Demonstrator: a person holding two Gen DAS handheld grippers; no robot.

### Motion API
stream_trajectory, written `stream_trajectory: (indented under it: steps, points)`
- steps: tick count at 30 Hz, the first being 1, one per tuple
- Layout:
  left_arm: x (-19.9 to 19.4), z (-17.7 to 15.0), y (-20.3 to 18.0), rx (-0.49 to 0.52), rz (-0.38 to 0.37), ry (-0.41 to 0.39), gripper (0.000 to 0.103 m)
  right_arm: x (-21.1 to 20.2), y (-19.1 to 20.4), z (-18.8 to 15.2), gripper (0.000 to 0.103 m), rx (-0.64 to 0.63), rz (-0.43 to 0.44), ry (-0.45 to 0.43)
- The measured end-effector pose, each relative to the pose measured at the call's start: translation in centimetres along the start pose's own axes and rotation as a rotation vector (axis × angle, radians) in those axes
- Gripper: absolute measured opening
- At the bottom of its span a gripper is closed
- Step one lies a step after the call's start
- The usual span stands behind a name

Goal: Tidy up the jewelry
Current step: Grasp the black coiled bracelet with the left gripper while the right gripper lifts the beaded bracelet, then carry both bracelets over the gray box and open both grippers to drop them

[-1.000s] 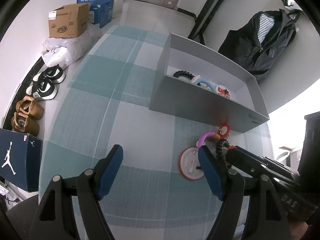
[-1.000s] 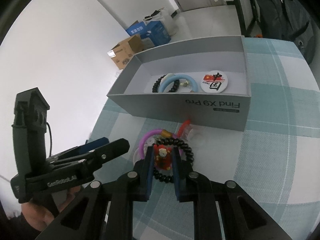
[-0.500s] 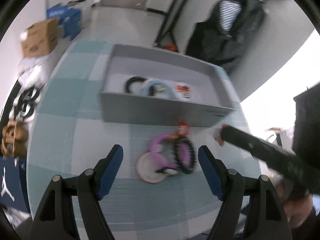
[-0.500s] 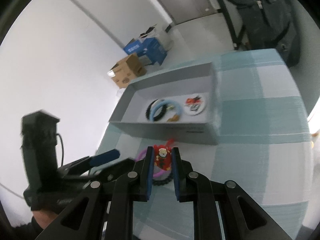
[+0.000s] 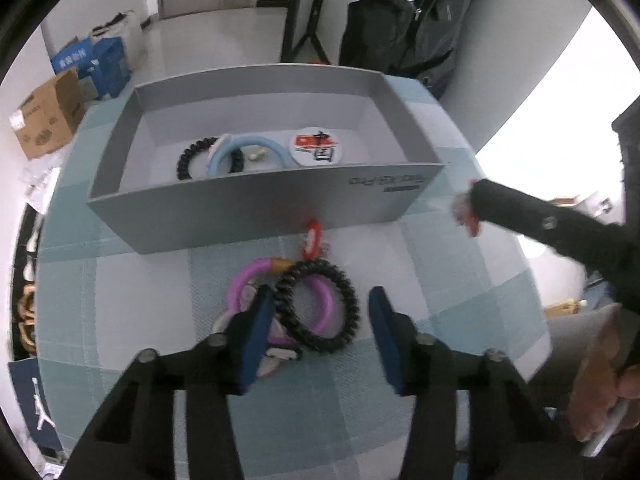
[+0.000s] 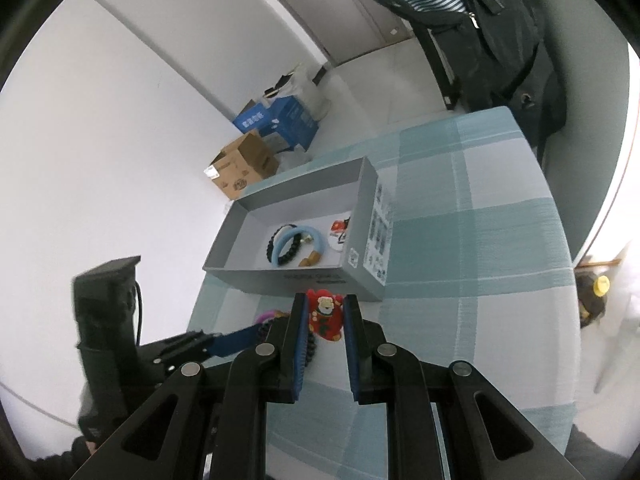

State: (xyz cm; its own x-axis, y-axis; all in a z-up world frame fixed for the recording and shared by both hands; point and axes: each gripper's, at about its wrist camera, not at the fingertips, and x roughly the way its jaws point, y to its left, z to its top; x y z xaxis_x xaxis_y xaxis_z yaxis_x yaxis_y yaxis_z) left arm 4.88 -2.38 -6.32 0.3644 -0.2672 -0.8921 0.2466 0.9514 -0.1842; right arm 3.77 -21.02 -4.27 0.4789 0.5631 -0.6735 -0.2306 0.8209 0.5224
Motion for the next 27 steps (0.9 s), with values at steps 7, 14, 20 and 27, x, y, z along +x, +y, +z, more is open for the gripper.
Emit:
stream_trajectory:
  steps: [7,14,20,27]
  points:
    - [0.6,-0.3,0.1,0.018,0.018,0.025,0.007,-0.5,-0.1,0.2,0.016,-0.004,0.007,-0.011]
    - [-1.0,-0.1,-0.1,0.007,-0.025,-0.056,0.005,-1.6,-0.4,0.4,0.016,0.014,0.016,-0.041]
    - [-2.3,-0.3,0.8,-0.058,-0.088,-0.094,0.005,-2.3,0.3,0.7,0.016,0.01,0.038,-0.075]
    - [-3.8,1.0,1.7,-0.123,-0.115,-0.163,0.005,-2.4,1.6,1.5,0.016,0.003,0.078,-0.096]
